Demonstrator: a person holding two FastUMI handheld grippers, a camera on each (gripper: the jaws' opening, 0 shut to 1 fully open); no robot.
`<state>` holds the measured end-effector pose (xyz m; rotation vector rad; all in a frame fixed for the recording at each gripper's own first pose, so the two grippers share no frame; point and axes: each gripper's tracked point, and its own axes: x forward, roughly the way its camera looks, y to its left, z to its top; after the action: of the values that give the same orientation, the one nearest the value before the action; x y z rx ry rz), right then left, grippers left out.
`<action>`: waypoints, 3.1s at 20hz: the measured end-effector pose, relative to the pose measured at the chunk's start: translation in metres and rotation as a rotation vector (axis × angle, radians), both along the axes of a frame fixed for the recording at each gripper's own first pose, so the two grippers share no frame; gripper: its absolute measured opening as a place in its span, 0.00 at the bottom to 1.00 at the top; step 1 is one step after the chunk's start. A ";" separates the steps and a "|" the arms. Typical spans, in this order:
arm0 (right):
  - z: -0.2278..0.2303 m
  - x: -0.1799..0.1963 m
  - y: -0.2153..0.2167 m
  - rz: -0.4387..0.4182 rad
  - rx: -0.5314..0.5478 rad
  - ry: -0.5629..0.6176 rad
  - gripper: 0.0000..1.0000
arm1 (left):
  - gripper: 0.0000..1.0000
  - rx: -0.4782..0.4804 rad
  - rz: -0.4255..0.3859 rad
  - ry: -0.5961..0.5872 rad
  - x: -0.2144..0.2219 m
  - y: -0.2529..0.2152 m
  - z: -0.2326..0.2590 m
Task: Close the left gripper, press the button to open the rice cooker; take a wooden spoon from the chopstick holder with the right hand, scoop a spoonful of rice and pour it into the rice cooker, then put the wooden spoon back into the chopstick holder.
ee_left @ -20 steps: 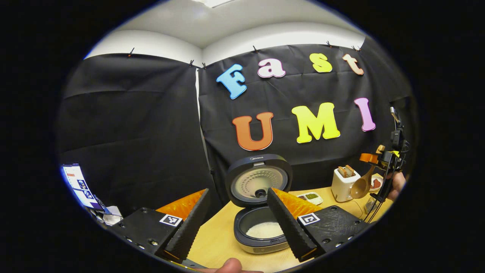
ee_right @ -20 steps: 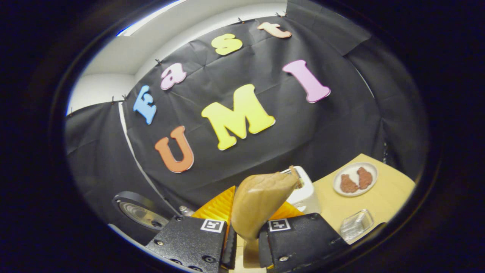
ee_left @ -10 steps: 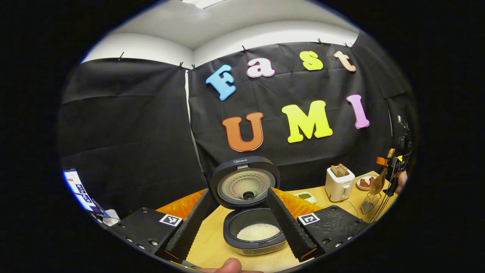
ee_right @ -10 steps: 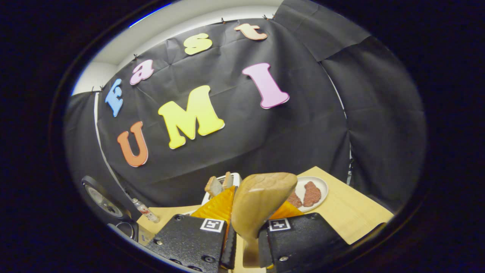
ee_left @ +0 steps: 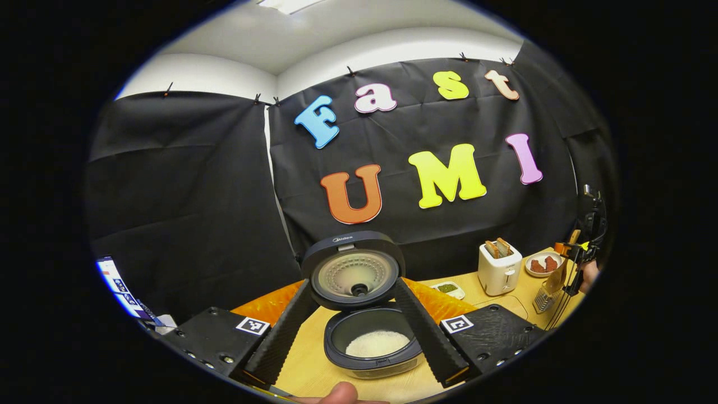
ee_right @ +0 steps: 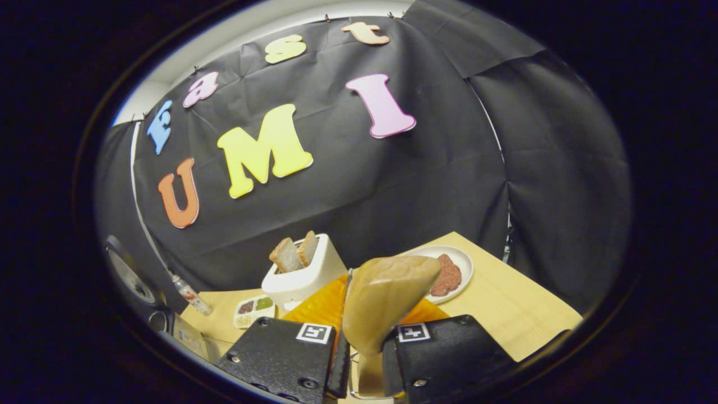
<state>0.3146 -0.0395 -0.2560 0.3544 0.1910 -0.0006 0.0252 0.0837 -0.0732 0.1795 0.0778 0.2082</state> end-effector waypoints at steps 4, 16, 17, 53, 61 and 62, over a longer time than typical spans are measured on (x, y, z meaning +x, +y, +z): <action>-0.030 0.001 -0.001 -0.006 -0.022 0.036 0.24 | 0.95 0.012 -0.011 0.011 0.003 -0.007 -0.005; -0.065 -0.008 -0.022 -0.047 -0.116 0.133 0.55 | 0.95 0.023 -0.029 0.011 0.007 -0.019 -0.006; -0.063 -0.011 -0.023 -0.049 -0.135 0.136 0.76 | 0.95 0.025 -0.029 0.008 0.007 -0.019 -0.005; 0.166 -0.305 0.128 0.316 -0.431 0.045 1.00 | 0.95 -0.407 0.141 0.418 0.219 0.081 0.001; 0.150 -0.309 0.131 0.354 -0.389 0.106 1.00 | 1.00 -0.384 0.122 0.545 0.204 0.076 -0.034; 0.149 -0.310 0.131 0.356 -0.389 0.108 1.00 | 0.98 -0.383 0.114 0.546 0.199 0.071 -0.038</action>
<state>0.0045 0.0920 -0.1070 -0.0714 0.3521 0.2912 0.2242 0.1552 -0.1112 -0.1548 0.6674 0.2495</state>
